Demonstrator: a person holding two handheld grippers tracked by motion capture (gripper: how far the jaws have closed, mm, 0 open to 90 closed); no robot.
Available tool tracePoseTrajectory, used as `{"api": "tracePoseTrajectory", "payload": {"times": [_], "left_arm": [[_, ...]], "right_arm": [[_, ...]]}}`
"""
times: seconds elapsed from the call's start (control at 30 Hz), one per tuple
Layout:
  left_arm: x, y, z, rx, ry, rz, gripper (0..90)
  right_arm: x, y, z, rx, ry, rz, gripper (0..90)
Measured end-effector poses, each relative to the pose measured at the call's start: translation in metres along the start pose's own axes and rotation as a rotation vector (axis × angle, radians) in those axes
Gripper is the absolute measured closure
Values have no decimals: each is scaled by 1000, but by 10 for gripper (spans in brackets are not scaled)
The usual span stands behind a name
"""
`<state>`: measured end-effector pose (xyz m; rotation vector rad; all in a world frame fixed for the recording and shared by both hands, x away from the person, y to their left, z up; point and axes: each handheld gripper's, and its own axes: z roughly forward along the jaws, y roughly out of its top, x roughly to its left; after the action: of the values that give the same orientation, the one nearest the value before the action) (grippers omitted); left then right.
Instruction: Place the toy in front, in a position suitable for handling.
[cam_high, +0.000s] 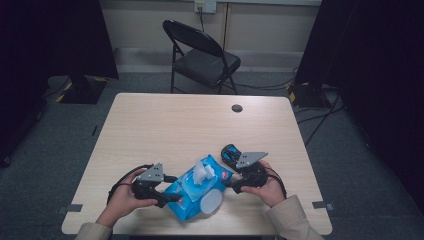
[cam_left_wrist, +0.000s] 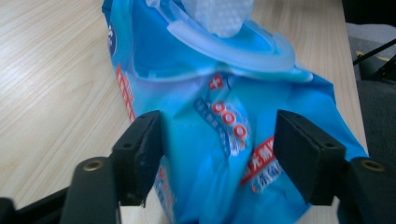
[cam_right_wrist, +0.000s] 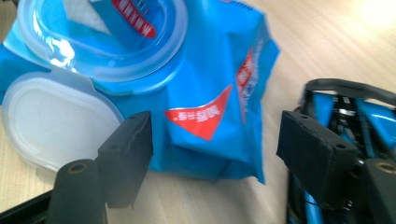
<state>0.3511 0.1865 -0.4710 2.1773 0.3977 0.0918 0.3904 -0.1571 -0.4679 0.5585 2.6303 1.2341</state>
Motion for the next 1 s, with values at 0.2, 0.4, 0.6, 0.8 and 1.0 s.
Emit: {"api": "tracePoseTrajectory", "payload": {"times": [0.2,0.4,0.6,0.8,1.0], "left_arm": [[1,3,8,14,-15,23,461],[1,5,8,36,-4,-8,552],[-1,6,6,37,11,-11,641],[0,7,-3,56,21,-69,775],[3,2,-12,68,32,-101,813]], "right_arm": [[6,0,11,40,24,-28,261],[8,4,19,54,21,-40,219],[8,6,22,42,23,-30,210],[7,11,27,22,22,-30,209],[6,20,39,6,25,-30,210]]}}
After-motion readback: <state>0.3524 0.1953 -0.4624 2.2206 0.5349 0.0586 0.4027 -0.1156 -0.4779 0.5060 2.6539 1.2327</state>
